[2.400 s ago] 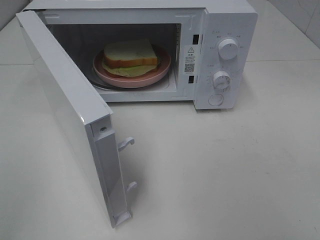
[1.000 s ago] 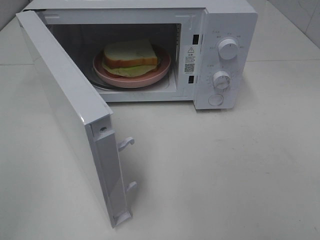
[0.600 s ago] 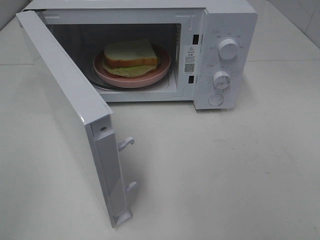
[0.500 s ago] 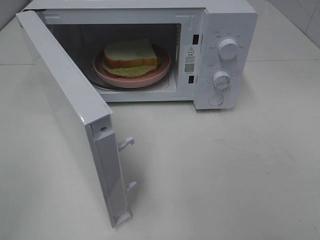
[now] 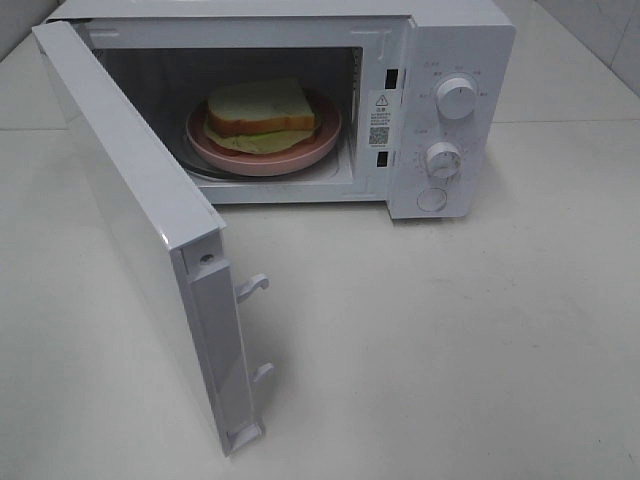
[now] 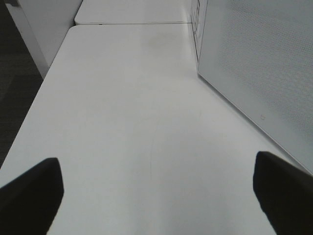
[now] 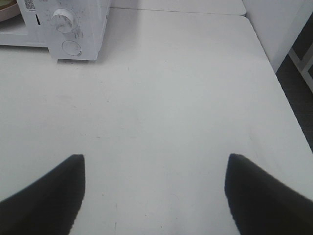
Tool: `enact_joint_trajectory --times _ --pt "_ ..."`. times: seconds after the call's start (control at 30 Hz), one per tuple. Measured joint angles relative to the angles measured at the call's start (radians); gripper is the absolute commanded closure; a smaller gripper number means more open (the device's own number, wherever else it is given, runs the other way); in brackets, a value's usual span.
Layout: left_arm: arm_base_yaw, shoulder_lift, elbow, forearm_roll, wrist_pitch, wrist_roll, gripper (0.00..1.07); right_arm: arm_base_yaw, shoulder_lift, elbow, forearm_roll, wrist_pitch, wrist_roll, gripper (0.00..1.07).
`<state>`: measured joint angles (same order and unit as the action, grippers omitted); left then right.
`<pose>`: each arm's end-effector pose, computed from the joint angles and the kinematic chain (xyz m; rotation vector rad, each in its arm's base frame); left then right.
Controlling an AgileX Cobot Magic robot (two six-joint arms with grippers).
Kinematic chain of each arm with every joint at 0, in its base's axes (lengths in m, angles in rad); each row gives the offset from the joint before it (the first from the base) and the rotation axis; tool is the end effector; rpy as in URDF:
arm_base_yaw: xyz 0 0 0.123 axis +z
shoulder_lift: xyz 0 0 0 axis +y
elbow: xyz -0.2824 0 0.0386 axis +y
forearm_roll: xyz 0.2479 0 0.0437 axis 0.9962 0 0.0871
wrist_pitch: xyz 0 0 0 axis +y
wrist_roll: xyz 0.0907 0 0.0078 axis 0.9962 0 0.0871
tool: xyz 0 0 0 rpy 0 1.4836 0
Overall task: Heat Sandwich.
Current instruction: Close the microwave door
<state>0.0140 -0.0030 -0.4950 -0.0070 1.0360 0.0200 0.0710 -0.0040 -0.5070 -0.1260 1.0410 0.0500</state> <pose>-0.0037 -0.0006 0.2778 0.0063 2.0216 0.0132 -0.0051 -0.0103 0.2812 -0.0160 2.0080 -0.0727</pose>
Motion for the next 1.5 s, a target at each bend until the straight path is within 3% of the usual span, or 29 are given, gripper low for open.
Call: enact_joint_trajectory --times 0.53,0.87,1.0,1.03,1.1,1.17,1.2,1.3,1.33,1.37,1.4,1.5 --pt "0.0 0.0 0.0 -0.004 0.0 0.0 0.03 0.0 0.0 0.001 0.0 0.0 0.0 0.31" --pt "0.0 0.129 -0.049 -0.019 -0.086 0.0 0.1 0.0 0.0 0.001 0.0 0.0 0.0 0.31" --pt "0.0 0.223 -0.049 -0.02 -0.158 0.0 0.29 0.0 0.0 0.001 0.0 0.0 0.0 0.31" --pt "0.0 0.223 -0.049 -0.02 -0.158 0.0 0.29 0.0 0.0 0.001 0.0 0.0 0.0 0.31" --pt "0.0 0.29 -0.049 -0.02 -0.202 0.0 0.49 0.0 0.0 0.001 0.0 0.0 0.0 0.31" --pt "0.0 0.309 -0.049 -0.021 -0.214 0.0 0.54 0.0 0.0 0.001 0.0 0.0 0.0 0.31" --pt "0.0 0.352 -0.049 -0.022 -0.236 0.0 0.66 0.0 0.0 0.001 0.0 0.0 0.0 0.31" --pt "0.0 0.443 -0.049 -0.036 -0.292 0.0 0.85 0.0 0.0 0.001 0.0 0.0 0.0 0.31" --pt "0.0 0.443 -0.049 -0.036 -0.292 0.0 0.85 0.0 0.0 0.001 0.0 0.0 0.0 0.31" --pt "0.0 0.459 -0.049 -0.039 -0.307 0.0 0.98 0.0 0.0 0.001 0.0 0.0 0.0 0.31" --pt "0.0 0.48 -0.049 -0.042 -0.326 0.0 1.05 0.0 0.0 0.001 0.0 0.0 0.0 0.31" --pt "0.0 0.536 -0.049 -0.043 -0.384 0.0 1.06 0.0 0.0 0.001 0.0 0.0 0.0 0.31"
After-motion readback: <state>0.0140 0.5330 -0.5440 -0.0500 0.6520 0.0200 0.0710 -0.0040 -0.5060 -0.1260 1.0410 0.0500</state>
